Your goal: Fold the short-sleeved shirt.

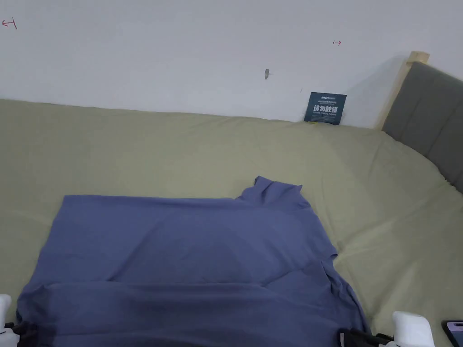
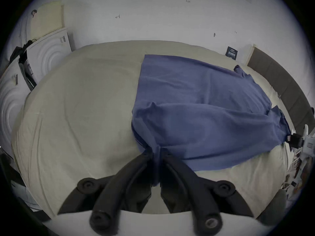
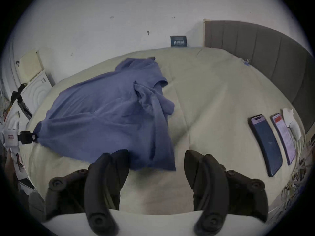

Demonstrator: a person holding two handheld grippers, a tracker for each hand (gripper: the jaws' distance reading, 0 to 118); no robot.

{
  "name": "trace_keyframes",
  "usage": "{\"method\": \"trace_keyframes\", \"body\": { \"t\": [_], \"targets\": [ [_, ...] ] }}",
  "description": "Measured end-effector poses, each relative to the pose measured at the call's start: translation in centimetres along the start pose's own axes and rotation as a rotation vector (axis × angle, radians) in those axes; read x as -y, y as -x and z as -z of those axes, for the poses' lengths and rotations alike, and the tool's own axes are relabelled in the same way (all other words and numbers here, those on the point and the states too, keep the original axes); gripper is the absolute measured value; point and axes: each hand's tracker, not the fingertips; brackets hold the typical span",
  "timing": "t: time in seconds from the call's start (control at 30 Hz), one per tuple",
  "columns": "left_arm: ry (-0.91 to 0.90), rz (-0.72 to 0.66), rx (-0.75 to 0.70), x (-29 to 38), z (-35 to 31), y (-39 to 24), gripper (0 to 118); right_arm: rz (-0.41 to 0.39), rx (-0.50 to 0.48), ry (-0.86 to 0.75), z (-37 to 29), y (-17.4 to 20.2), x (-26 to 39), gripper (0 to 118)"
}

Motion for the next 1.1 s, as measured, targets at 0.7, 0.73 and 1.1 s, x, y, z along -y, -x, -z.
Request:
{"method": "trace_keyframes", "body": {
  "t": [0.7,0.73,1.1],
  "targets": [
    [-0.073,0.036,0.084,-0.2,-8.5,1.5,7,-0.020,-0.090,-0.039,-8.8,-0.4,-2.1,8],
    [-0.069,0.037,0.089,0.1,-9.1,1.7,7,-0.014,-0.100,-0.036,-9.3,-0.6,-1.9,8],
    [0.121,-0.024,0.090,7.8,-11.1,4.0,7,-0.018,-0.052,0.170,-13.0,-1.3,4.1,8]
  ]
}}
